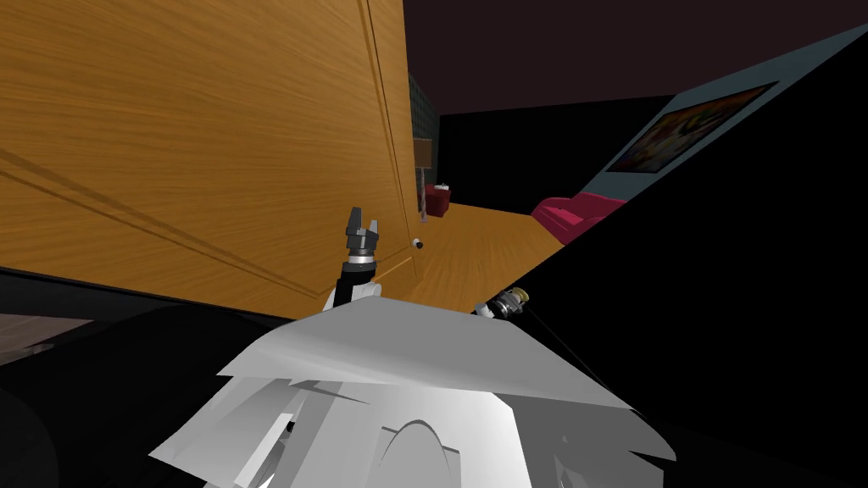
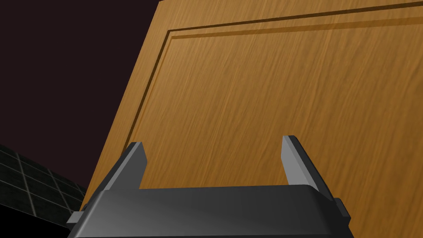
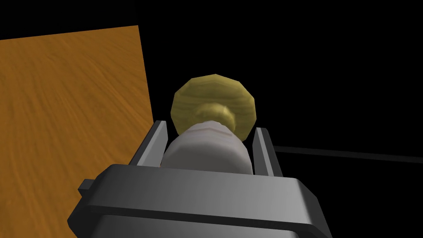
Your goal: Push the door open
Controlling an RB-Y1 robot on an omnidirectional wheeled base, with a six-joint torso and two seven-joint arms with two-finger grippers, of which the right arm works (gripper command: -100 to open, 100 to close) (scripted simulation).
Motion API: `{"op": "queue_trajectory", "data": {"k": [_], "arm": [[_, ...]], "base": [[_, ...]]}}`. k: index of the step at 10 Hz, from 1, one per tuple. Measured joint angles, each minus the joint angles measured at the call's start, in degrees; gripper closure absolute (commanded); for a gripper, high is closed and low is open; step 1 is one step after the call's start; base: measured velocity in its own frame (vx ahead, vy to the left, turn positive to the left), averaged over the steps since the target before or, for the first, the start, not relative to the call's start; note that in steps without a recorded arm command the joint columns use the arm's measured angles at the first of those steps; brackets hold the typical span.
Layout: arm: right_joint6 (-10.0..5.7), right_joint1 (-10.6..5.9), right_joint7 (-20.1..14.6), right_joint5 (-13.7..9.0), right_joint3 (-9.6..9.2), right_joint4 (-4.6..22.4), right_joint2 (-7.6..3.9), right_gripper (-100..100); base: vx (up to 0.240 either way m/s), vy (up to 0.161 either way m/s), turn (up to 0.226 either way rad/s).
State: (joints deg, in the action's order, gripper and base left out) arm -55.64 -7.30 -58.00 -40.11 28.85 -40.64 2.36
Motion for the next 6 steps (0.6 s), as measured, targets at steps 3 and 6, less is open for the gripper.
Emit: {"op": "queue_trajectory", "data": {"k": [3,6], "arm": [[-0.03,-0.15,0.35,-0.44,0.56,0.57,-0.92,100],[0.31,0.51,1.09,-1.33,1.77,-1.44,-2.03,100]], "base": [[0.104,-0.090,-0.029],[0.160,-0.118,-0.060]]}}
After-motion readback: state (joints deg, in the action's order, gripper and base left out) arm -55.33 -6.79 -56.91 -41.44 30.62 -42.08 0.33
